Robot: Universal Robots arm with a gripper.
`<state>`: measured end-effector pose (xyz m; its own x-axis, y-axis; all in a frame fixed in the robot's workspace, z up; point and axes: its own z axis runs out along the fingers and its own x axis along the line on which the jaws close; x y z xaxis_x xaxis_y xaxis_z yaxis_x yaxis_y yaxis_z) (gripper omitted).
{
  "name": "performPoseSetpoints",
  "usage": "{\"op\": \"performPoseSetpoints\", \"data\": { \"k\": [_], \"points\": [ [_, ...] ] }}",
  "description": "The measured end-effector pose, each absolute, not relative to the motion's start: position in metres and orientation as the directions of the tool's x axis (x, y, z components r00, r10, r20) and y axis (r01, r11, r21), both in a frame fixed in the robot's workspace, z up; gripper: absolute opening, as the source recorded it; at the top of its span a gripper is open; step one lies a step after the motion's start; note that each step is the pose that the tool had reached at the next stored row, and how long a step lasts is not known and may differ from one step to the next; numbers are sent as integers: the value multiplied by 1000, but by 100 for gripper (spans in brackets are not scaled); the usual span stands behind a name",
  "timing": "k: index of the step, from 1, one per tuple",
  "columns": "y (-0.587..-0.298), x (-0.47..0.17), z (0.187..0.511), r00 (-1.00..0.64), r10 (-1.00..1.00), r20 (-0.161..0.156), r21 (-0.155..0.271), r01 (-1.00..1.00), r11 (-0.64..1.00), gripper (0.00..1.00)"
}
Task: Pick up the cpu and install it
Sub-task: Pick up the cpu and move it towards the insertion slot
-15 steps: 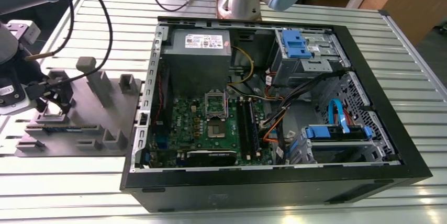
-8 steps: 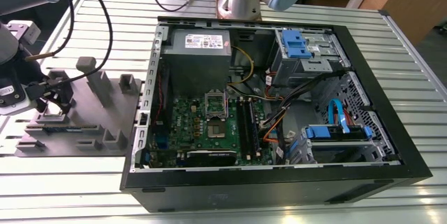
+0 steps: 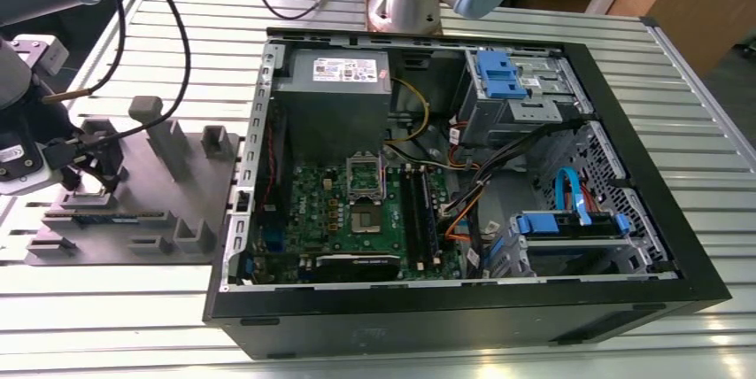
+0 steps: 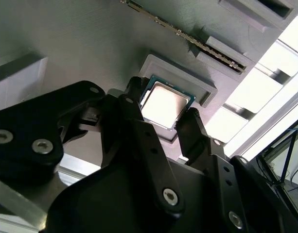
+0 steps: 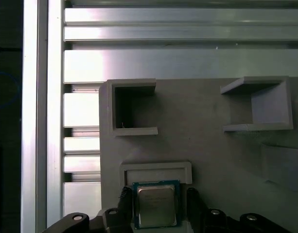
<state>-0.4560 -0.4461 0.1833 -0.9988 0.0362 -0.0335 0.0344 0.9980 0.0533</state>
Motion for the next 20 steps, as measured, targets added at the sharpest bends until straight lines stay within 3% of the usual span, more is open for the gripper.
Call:
{"op": "performPoseSetpoints", "data": {
  "k": [4, 20],
  "points": [
    [-446, -456, 183, -999, 36, -33, 53, 34, 998, 48],
    [-446, -456, 188, -999, 36, -34, 53, 34, 998, 48]
  ]
}}
